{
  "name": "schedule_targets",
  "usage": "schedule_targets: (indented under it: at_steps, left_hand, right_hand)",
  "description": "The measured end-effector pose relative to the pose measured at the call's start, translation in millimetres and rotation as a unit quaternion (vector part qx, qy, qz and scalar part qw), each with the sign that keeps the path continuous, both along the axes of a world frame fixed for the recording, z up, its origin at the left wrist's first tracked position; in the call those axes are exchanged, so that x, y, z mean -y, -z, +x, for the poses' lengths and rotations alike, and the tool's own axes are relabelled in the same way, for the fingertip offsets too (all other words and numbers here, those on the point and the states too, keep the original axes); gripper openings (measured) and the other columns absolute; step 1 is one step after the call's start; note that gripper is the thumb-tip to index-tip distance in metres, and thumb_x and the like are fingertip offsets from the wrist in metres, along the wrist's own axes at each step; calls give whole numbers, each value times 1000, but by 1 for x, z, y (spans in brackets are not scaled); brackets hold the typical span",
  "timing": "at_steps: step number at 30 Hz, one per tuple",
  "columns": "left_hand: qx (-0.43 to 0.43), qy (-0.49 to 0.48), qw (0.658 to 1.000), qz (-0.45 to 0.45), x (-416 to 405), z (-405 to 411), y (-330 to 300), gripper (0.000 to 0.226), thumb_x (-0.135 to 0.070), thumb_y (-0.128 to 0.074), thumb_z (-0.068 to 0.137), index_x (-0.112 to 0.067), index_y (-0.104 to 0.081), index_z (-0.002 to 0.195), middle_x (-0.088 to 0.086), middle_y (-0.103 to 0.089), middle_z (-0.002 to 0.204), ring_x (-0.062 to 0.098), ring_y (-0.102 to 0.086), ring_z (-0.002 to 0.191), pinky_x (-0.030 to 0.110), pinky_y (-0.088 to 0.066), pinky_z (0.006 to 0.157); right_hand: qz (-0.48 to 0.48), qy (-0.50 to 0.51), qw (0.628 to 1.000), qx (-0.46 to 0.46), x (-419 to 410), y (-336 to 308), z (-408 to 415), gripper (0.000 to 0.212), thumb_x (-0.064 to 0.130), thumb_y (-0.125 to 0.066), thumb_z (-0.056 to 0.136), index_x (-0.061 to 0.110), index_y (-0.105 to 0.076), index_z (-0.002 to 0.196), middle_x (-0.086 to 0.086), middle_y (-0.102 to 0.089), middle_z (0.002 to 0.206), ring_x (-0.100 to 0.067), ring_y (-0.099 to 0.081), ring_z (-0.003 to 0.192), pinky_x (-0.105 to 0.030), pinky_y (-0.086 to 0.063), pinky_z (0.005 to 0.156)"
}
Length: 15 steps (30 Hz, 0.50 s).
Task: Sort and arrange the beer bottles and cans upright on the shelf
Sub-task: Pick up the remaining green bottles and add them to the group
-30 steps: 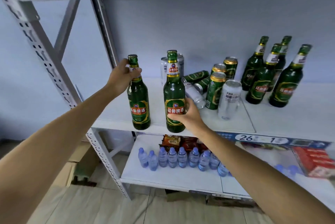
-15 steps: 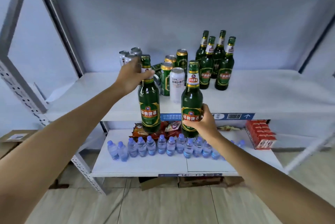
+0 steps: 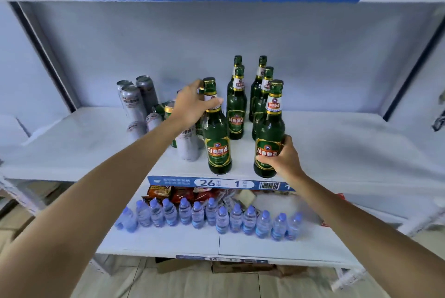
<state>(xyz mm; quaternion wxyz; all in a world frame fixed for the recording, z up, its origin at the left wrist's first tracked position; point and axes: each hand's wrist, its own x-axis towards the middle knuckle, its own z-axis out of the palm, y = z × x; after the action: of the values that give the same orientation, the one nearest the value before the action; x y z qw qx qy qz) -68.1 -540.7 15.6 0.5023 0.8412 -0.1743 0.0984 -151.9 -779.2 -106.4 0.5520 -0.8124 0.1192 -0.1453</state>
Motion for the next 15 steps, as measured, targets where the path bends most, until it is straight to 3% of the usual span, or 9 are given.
schedule_targets:
  at_steps: [4, 7, 15]
  left_hand:
    - [10, 3, 999, 42, 36, 19, 5, 46, -35, -77, 78, -12, -57, 112, -2, -68, 81, 16, -67, 75, 34, -56, 71]
    - [10, 6, 998, 62, 52, 32, 13, 45, -36, -75, 79, -13, -55, 112, 0, -68, 81, 15, -64, 74, 24, -51, 65]
    - [17, 14, 996, 82, 71, 52, 16, 46, -37, -74, 80, -14, -55, 115, -6, -65, 79, 8, -61, 72, 17, -44, 61]
  right_hand:
    - [-4, 8, 1000, -11, 18, 7, 20, 80, 10, -88, 58, 15, -42, 124, -1, -61, 108, -22, -61, 98, -38, -51, 90]
    - [-6, 13, 1000, -16, 23, 15, 32, 80, 12, -88, 57, 16, -42, 122, -2, -62, 110, -24, -62, 101, -41, -52, 91]
    - [-22, 30, 999, -20, 24, 19, 54, 81, 16, -89, 54, 16, -43, 120, -4, -64, 113, -25, -63, 103, -47, -52, 92]
